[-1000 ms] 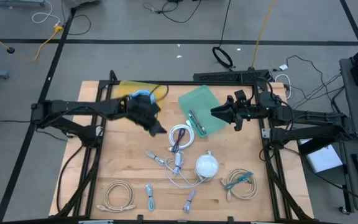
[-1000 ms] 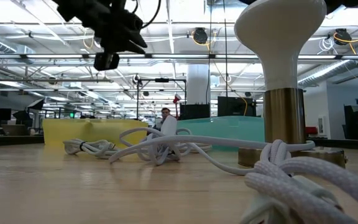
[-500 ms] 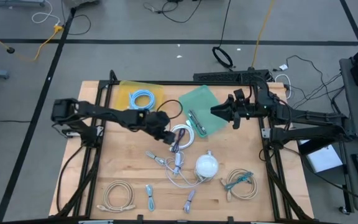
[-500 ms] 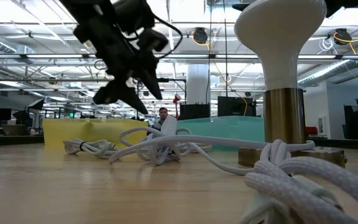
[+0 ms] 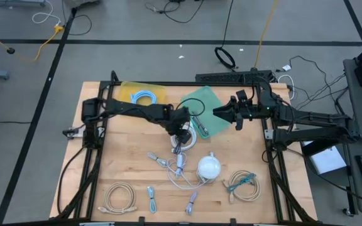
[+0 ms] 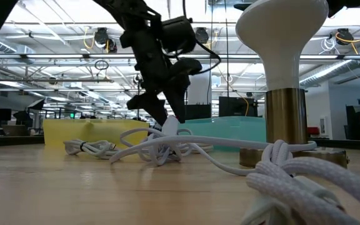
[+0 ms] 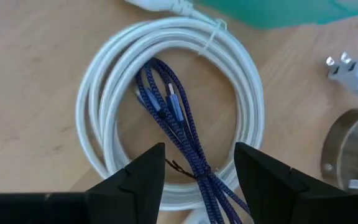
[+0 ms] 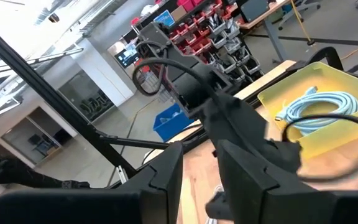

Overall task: Pick & Place USB Port
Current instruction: Put the dark blue charger cable into the green bin

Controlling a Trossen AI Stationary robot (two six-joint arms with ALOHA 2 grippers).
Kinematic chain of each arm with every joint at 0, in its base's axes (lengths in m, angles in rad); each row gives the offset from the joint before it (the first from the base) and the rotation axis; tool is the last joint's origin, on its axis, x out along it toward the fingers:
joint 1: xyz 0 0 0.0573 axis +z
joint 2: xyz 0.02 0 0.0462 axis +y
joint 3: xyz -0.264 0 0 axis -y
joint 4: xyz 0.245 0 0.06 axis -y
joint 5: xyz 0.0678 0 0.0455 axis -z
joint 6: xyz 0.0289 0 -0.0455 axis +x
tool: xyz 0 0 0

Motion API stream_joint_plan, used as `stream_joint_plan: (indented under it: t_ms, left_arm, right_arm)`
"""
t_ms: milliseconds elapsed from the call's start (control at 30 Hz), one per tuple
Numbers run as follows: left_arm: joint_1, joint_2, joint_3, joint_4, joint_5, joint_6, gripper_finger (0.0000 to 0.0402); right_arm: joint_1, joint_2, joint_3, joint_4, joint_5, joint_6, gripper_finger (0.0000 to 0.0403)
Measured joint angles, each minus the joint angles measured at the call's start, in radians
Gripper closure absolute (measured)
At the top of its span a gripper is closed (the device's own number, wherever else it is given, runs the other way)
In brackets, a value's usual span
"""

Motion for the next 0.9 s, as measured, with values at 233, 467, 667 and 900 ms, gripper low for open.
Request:
stream_joint_plan:
  t_ms: [233,467,667,900]
  left_arm:
    - [0.002,0.068,0.034,-0.047,0.024,0.024,0.0206]
    - [-0.004,0.094,0.033,-0.077,0.021,0.018,0.0228]
    - [-0.005,0.086,0.032,-0.003,0.061,-0.009,0.0381]
    - [-0.010,-0.057,0.032,0.077,-0.028,-0.087,0.0396]
  right_arm:
    - [0.001,0.000,0.000,-0.001,-0.030,0.004,0.0310]
    - [0.001,0.000,0.000,0.000,-0.032,0.003,0.0310]
    - [0.001,0.000,0.000,0.010,-0.027,0.003,0.0310]
    - [0.001,0.000,0.000,0.013,-0.026,0.030,0.0310]
